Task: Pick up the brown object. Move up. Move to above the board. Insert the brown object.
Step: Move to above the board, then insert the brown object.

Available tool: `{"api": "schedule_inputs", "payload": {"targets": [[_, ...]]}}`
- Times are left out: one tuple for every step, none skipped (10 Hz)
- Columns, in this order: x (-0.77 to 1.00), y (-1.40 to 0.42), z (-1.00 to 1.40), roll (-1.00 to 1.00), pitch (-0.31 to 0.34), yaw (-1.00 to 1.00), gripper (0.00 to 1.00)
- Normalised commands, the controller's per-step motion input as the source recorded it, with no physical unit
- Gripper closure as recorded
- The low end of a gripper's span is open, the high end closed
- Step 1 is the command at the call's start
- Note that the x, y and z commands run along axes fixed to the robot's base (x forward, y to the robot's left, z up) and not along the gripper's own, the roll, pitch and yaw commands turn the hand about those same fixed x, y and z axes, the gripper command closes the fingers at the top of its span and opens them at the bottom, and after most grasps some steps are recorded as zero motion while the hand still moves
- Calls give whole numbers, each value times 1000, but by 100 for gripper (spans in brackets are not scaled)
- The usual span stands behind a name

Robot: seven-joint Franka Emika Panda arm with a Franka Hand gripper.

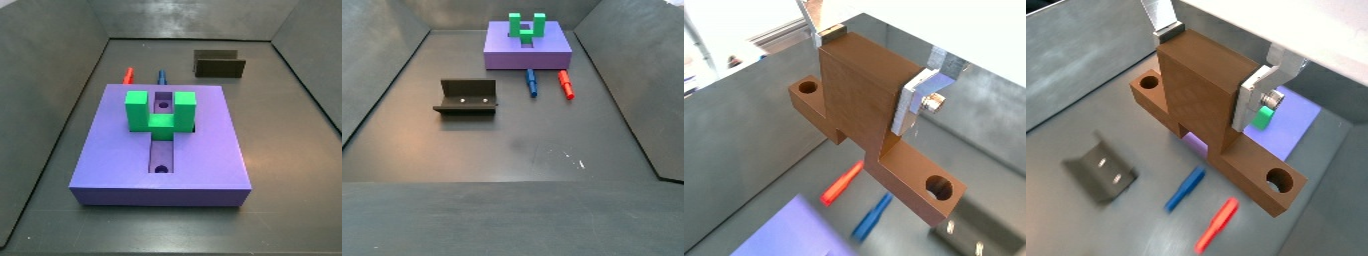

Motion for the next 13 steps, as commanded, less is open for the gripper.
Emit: {"api": "schedule_inputs", "payload": {"targets": [[392,-1400,161,-8,145,1,100],[405,-1400,165,4,136,9,100],[433,-1400,170,1,141,9,100],[318,-906,120,10,146,10,100],[228,-565,85,24,139,8,100],[136,-281,51,37,105,10,100],[-91,20,-11,-70,-13,0,100],[-229,0,-289,-220,-239,-649,100],[-151,0,-371,-186,-224,-860,100],[0,-23,-551,-47,-206,-937,100],[0,0,-614,0,-177,-1000,100],[0,0,-591,0,-161,-1000,100],[0,-77,-446,0,-149,-974,100]]}}
